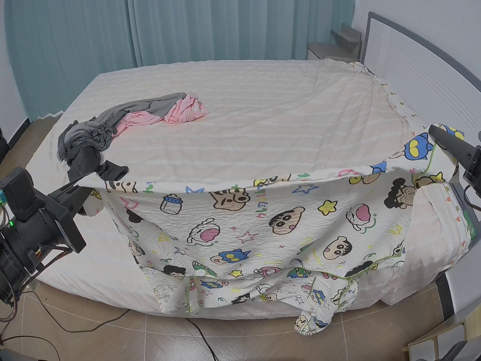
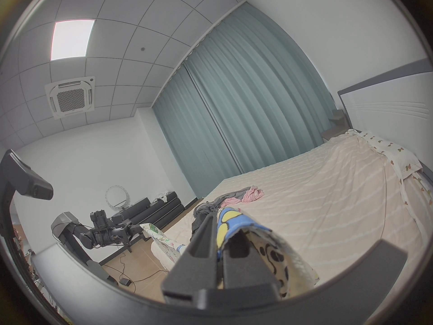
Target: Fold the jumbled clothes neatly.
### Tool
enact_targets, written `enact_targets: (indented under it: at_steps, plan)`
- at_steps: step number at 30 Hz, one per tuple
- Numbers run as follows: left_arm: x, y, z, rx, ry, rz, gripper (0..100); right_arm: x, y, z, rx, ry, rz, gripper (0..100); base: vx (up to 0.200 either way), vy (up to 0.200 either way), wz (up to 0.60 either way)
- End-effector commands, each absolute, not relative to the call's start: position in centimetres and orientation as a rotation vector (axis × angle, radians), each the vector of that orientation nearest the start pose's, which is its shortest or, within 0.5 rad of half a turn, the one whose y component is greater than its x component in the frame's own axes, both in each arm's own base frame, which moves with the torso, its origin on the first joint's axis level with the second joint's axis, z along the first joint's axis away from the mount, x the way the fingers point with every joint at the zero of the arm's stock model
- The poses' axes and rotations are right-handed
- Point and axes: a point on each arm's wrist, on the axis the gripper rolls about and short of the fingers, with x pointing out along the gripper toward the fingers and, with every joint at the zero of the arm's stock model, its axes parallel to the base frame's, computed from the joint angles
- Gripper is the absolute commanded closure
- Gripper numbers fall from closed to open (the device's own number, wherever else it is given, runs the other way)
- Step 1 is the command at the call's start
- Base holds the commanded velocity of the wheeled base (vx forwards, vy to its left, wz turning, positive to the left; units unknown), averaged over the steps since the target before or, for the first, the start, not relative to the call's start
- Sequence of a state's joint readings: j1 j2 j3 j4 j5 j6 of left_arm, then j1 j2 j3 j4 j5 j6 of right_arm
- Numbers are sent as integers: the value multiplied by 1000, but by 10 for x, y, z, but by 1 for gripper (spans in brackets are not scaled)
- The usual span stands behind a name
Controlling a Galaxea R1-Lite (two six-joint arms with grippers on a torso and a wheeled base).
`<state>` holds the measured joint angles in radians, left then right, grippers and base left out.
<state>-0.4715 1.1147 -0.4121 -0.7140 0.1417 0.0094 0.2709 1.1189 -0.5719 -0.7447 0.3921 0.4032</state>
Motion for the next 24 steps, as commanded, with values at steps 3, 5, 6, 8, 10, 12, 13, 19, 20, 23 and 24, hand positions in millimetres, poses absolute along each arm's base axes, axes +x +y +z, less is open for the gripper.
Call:
enact_targets:
  at_steps: [3, 5, 6, 8, 10, 12, 13, 19, 20, 23, 24]
  plan:
    - [147, -71, 209, 19, 29, -327, 100, 164, 51, 259, 377, -28, 671, 100, 200, 0, 0]
    - [149, -72, 208, 20, 34, -327, 100, 169, 51, 258, 377, -21, 665, 100, 200, 0, 0]
    - [149, -72, 208, 20, 34, -327, 100, 169, 51, 258, 377, -21, 665, 100, 200, 0, 0]
    - [152, -73, 208, 22, 40, -324, 100, 173, 52, 257, 376, -12, 661, 100, 200, 0, 0]
    - [157, -75, 208, 25, 48, -321, 100, 179, 53, 257, 378, -4, 658, 100, 200, 0, 0]
    - [163, -76, 205, 28, 65, -312, 100, 185, 54, 255, 378, 9, 648, 100, 200, 0, 0]
    - [166, -77, 205, 29, 73, -308, 100, 188, 54, 254, 379, 18, 643, 100, 200, 0, 0]
    - [184, -83, 199, 12, 118, -296, 100, 208, 53, 241, 383, 69, 608, 100, 167, 0, 0]
    - [188, -85, 198, 3, 131, -293, 100, 213, 54, 237, 385, 75, 609, 100, 0, 0, 0]
    - [199, -90, 190, -14, 159, -292, 100, 225, 56, 229, 387, 82, 606, 100, 0, 0, 0]
    - [203, -91, 187, -12, 167, -291, 100, 229, 56, 226, 389, 87, 605, 100, 0, 0, 0]
